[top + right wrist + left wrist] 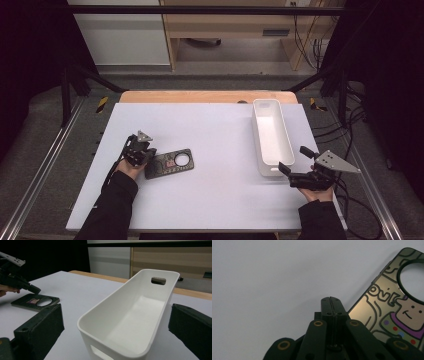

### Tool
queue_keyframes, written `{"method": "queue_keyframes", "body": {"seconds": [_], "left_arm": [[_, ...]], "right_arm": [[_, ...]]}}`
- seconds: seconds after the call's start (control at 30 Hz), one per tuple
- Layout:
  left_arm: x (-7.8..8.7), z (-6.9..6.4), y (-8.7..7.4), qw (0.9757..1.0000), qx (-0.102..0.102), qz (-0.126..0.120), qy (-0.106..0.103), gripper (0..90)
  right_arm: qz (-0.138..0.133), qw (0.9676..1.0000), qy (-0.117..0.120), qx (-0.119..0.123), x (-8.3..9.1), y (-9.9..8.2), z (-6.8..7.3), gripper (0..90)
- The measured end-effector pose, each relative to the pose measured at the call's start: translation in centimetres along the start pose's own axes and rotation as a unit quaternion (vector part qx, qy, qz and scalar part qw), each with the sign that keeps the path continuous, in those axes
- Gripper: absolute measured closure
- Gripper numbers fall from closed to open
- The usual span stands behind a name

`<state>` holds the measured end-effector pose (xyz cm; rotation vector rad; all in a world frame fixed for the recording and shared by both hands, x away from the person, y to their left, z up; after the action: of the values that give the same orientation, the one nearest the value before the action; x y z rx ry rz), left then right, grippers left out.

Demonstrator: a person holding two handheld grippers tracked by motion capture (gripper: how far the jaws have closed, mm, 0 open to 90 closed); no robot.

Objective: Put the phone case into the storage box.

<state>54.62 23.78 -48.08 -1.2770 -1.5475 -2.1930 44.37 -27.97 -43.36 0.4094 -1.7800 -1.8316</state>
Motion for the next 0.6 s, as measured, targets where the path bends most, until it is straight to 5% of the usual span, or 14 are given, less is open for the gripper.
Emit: {"method": "queue_keyframes", "body": {"seconds": [0.6], "left_arm": [[2.1,-1.9,-2.3,0.9995,-0.011,0.003,-0.03,89.1]], "right_arm": [[0.002,1.0,0.003,-0.001,-0.1,0.0,0.1,0.2]]}}
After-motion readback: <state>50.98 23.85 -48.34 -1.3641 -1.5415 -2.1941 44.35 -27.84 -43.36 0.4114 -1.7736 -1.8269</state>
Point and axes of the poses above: each handheld gripper's, and its own axes: x roughly backward along the jaws, y roughly out of its top, z roughly to its left, the point moved 2 cm from there along -x, roughly forward along the jaws, and after that the axes turned 3 degrees about -z, right-handed, at the moved point
